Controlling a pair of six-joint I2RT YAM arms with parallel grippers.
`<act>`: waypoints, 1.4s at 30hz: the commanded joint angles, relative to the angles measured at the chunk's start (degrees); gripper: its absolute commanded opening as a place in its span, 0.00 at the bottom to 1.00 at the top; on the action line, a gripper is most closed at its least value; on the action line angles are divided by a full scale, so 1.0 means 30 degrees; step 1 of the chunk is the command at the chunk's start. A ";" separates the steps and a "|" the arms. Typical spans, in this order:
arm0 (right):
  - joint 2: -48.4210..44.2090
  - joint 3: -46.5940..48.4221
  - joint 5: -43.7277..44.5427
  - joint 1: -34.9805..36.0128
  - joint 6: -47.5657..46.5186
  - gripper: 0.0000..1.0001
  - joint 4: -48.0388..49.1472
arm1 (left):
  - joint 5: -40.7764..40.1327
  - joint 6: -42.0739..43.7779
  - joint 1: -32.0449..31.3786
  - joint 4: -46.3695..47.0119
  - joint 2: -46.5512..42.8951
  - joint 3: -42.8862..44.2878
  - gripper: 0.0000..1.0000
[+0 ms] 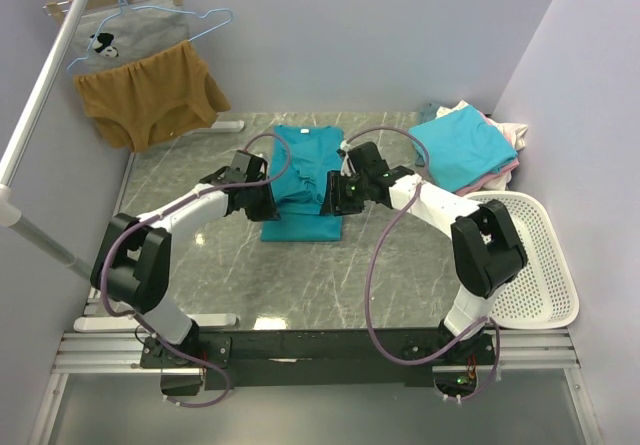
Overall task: Fold and stack the t-shirts
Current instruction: Fold the folded rectangular tshirt in 1/3 of the way
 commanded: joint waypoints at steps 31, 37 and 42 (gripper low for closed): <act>0.6293 0.7030 0.0919 -0.0879 -0.1204 0.52 -0.1063 | -0.2401 0.1610 0.0350 0.0109 0.6516 0.8193 0.17; 0.7783 0.9138 0.1183 -0.1348 -0.1527 0.52 -0.1443 | -0.2786 0.2020 0.0876 -0.0038 0.7159 0.9748 0.18; 0.8783 1.0664 0.1271 -0.1875 -0.1556 0.51 -0.1563 | -0.2552 0.2254 0.1170 0.0399 0.5852 0.9196 0.16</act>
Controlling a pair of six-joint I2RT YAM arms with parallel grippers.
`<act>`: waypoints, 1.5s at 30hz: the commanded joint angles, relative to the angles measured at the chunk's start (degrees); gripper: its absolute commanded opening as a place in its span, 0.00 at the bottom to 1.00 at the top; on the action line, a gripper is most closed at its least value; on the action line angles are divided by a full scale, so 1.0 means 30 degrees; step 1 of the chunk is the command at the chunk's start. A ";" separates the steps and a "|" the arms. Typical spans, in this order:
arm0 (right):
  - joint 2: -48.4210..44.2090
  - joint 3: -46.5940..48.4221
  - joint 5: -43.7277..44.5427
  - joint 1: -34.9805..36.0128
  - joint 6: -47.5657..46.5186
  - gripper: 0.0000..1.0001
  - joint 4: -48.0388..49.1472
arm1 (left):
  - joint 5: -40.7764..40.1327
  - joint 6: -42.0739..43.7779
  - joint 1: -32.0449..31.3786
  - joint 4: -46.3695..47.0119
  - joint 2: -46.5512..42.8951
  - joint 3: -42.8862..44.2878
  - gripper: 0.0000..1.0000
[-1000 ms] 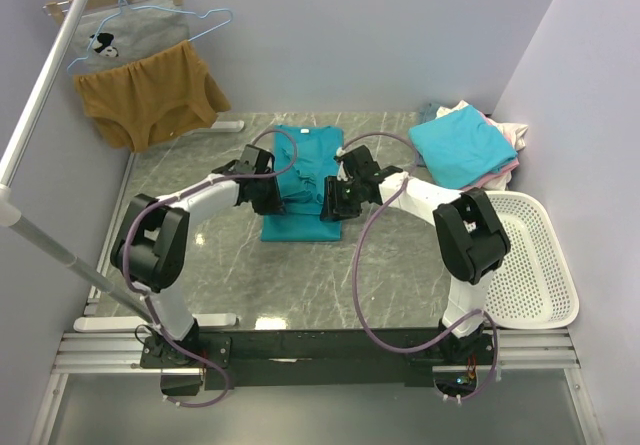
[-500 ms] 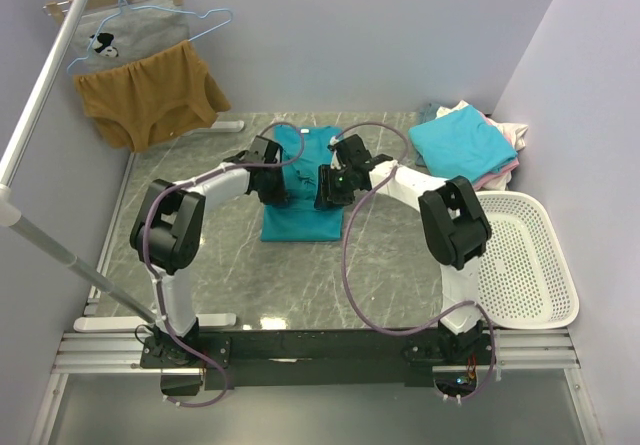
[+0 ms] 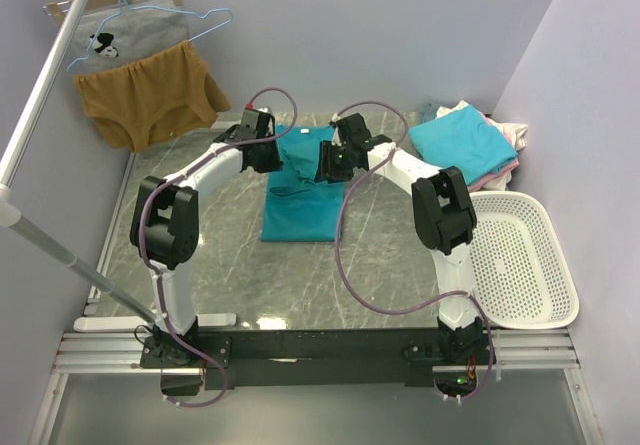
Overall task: Fold and stack the t-shirts
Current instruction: Fold the folded rectangular tshirt in 1/3 of the way
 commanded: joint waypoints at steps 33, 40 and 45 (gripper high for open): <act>-0.3602 -0.4272 -0.0965 -0.0060 0.0327 0.52 0.1713 | 0.3341 -0.0277 -0.0604 0.5264 -0.2775 -0.6859 0.16; -0.1847 -0.2631 -0.0790 -0.0089 -0.0112 0.52 0.1069 | 0.2140 -0.0073 -0.0546 0.5294 -0.1601 -0.5422 0.18; -0.0879 -0.1956 -0.0321 -0.0147 -0.0200 0.52 0.0834 | 0.1641 -0.0219 -0.0488 0.5382 -0.1161 -0.5420 0.18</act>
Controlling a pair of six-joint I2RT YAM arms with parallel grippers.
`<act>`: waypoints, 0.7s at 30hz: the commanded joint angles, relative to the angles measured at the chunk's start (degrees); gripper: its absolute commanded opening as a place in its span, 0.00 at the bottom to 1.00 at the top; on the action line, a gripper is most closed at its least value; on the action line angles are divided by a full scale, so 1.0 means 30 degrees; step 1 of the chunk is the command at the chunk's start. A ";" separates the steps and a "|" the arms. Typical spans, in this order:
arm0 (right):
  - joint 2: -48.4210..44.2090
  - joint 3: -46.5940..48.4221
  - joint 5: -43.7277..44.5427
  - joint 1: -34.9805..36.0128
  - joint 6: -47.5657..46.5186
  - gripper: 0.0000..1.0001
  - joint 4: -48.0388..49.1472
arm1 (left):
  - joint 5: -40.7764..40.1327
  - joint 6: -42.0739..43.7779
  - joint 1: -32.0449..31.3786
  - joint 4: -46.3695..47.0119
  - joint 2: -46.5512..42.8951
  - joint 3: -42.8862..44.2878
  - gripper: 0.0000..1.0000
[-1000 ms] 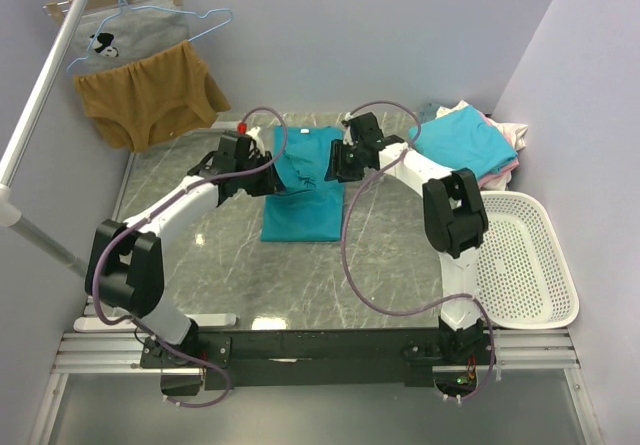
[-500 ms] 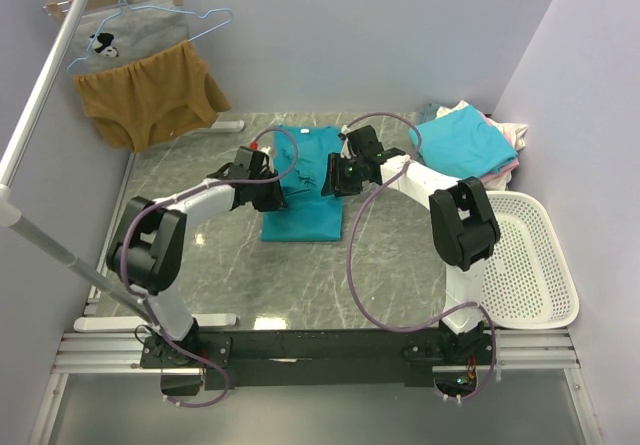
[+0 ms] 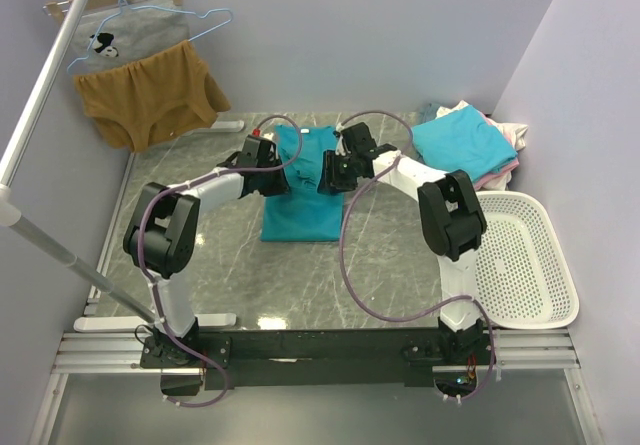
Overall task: Fold and stack the t-shirts
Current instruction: Fold the folded rectangular tshirt in 1/3 of the way
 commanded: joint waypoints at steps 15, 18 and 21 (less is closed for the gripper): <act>0.0328 0.0373 0.2127 -0.0418 -0.0961 0.53 0.0450 | -0.2975 -0.0146 0.0257 0.0931 0.0775 -0.1013 0.14; -0.0929 -0.0183 0.2538 -0.0739 -0.0962 0.54 0.1005 | -0.3005 -0.0234 0.0257 0.1516 -0.0366 -0.1628 0.24; -0.2627 -0.1149 0.3035 -0.0975 -0.0932 0.55 0.1387 | -0.4262 -0.0176 0.0257 0.1315 -0.1831 -0.1951 0.40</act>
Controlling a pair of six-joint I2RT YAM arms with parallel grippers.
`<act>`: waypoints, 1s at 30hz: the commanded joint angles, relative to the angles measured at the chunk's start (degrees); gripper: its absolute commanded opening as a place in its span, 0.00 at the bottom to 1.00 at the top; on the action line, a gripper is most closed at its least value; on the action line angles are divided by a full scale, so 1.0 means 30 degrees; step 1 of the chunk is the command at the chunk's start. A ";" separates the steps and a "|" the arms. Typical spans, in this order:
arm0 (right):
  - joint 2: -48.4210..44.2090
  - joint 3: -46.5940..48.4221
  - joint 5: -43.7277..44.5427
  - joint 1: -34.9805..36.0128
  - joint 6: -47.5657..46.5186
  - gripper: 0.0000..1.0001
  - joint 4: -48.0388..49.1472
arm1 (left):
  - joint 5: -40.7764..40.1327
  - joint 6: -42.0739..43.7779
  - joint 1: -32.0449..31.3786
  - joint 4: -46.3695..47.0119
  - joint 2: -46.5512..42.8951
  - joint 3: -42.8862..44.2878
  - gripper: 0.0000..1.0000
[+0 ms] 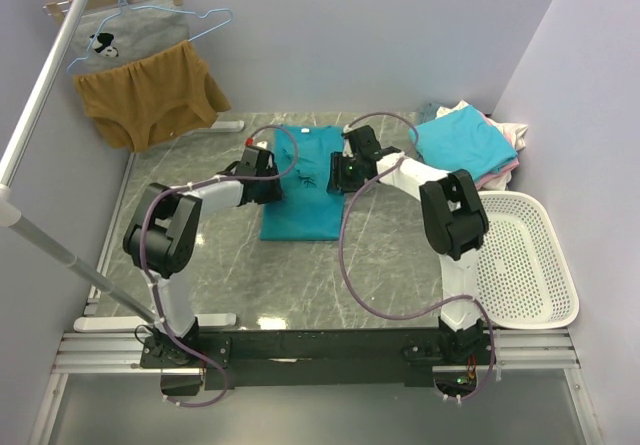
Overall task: Fold and stack the t-shirts
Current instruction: Fold the folded rectangular tshirt in 1/3 of the way
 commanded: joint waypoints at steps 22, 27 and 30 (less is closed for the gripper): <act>-0.8470 -0.9816 -0.0943 -0.0890 0.1855 0.58 0.3389 | -0.1520 -0.1202 0.0587 -0.0578 -0.9570 -0.7156 0.99; -0.8382 -1.1075 -0.2056 -0.0802 0.2674 0.57 0.4266 | -0.0229 -0.1495 0.0587 0.0298 -1.0393 -0.8766 0.99; -0.8324 -1.1486 -0.2526 -0.0569 0.3027 0.57 0.4619 | 0.0737 -0.1817 0.0587 0.0798 -1.0541 -0.9412 0.99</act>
